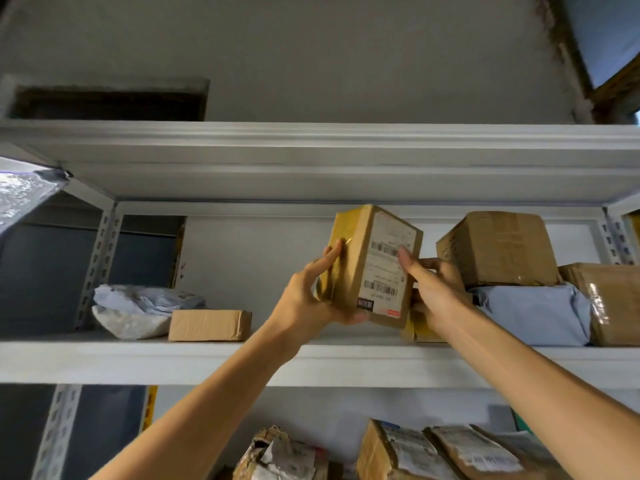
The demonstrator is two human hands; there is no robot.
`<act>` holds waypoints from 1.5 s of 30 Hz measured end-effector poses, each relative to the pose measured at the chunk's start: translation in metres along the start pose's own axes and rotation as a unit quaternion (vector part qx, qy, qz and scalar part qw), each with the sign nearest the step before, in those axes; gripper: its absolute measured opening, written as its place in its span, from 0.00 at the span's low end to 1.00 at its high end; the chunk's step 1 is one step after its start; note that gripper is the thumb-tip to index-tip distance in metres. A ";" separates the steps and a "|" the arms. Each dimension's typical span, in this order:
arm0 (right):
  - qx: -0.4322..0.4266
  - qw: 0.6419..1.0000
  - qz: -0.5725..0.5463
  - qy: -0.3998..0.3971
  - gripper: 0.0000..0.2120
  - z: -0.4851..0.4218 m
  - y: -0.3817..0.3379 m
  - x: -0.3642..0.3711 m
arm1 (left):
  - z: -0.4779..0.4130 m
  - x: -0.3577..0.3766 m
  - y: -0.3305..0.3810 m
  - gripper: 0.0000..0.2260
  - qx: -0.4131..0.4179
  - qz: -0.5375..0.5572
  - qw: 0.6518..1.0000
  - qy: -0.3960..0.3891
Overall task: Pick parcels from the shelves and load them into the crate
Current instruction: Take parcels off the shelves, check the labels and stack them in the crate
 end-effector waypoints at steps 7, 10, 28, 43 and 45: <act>0.056 0.998 0.018 -0.027 0.16 0.004 -0.004 -0.007 | -0.004 0.003 0.004 0.42 0.011 0.018 0.999 0.040; 0.039 0.996 -0.012 -0.084 0.08 0.005 -0.015 -0.002 | -0.011 -0.003 0.000 0.33 -0.040 0.113 0.989 0.086; -0.037 0.964 0.128 -0.229 0.26 0.017 -0.032 0.032 | -0.004 -0.045 -0.003 0.23 -0.178 0.048 0.969 0.164; -0.029 0.957 0.201 -0.208 0.19 0.011 0.042 0.091 | -0.001 -0.092 -0.017 0.26 -0.090 -0.172 0.968 0.159; -0.032 0.951 0.224 -0.209 0.20 0.009 0.055 0.095 | -0.002 -0.094 -0.025 0.26 -0.087 -0.207 0.966 0.129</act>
Point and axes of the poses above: each hand's wrist, its own z-axis away from the middle knuckle, its own x-axis out of the palm, y = z × x, the point moved 5 cm from there along -z, towards the middle knuckle, and after that the axes turned 2 degrees about -x, right-handed, at the moved point
